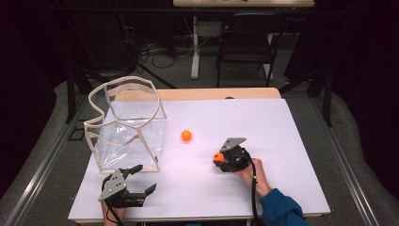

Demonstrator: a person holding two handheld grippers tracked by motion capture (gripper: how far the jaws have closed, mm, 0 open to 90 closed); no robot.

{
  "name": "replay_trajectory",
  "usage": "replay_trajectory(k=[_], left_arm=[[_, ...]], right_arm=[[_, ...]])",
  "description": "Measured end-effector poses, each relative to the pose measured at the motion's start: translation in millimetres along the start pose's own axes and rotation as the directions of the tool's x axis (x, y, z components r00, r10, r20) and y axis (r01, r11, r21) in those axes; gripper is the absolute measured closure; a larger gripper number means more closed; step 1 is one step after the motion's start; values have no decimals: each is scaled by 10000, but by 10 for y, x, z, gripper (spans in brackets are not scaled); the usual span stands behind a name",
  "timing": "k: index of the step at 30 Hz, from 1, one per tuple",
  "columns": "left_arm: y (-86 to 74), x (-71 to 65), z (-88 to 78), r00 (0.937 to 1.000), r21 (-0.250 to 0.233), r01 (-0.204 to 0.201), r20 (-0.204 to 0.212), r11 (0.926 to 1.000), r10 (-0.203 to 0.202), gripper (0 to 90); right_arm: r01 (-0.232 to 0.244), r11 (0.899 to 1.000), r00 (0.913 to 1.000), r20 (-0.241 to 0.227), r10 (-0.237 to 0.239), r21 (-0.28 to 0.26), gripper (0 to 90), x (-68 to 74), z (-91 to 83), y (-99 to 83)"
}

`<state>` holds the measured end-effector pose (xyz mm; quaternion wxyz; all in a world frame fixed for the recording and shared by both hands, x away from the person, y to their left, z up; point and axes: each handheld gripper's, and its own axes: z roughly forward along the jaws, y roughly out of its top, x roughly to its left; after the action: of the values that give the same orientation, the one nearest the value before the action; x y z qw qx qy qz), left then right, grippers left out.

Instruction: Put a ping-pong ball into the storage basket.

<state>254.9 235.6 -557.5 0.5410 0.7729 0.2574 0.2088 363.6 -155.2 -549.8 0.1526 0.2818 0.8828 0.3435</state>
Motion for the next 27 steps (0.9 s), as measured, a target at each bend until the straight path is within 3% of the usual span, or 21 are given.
replay_trajectory(k=[17, 19, 27], left_arm=[[-3, -2, -25, 10000, 25, 33, -56, 10000, -33, 159], [-4, -3, -30, 9999, -14, 28, -109, 10000, -29, 159], [-3, -10, -27, 9999, -60, 34, -125, 10000, -35, 159]], right_arm=[[123, 9985, 9999, -43, -125, -537, 507, 34, -65, 49], [64, 9964, 9998, -186, -80, -847, 507, 37, -93, 60], [73, 9932, 9998, -193, -96, -1159, 507, 54, -155, 90]])
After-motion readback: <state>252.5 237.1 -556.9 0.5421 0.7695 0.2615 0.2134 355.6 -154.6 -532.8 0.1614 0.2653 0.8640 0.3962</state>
